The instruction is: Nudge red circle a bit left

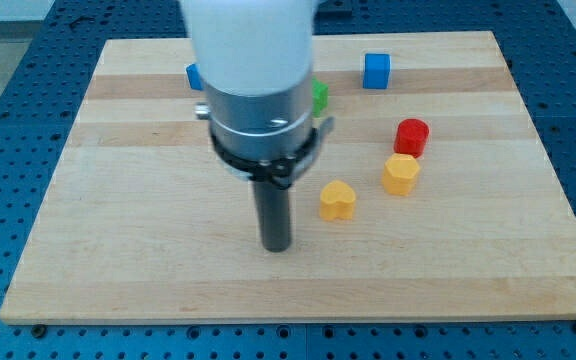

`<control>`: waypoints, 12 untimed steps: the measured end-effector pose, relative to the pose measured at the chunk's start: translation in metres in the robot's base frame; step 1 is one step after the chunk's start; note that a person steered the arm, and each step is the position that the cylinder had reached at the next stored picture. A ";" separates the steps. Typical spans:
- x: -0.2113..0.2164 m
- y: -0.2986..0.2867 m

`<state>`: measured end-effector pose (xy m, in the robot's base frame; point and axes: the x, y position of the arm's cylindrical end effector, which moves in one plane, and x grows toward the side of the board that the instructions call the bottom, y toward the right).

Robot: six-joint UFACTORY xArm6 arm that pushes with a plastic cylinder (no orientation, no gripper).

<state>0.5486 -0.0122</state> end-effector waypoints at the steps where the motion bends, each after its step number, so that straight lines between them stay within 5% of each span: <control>1: 0.000 0.073; 3: 0.000 0.176; 6: -0.018 0.228; 9: -0.125 0.211; 12: -0.125 0.183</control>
<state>0.4232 0.1707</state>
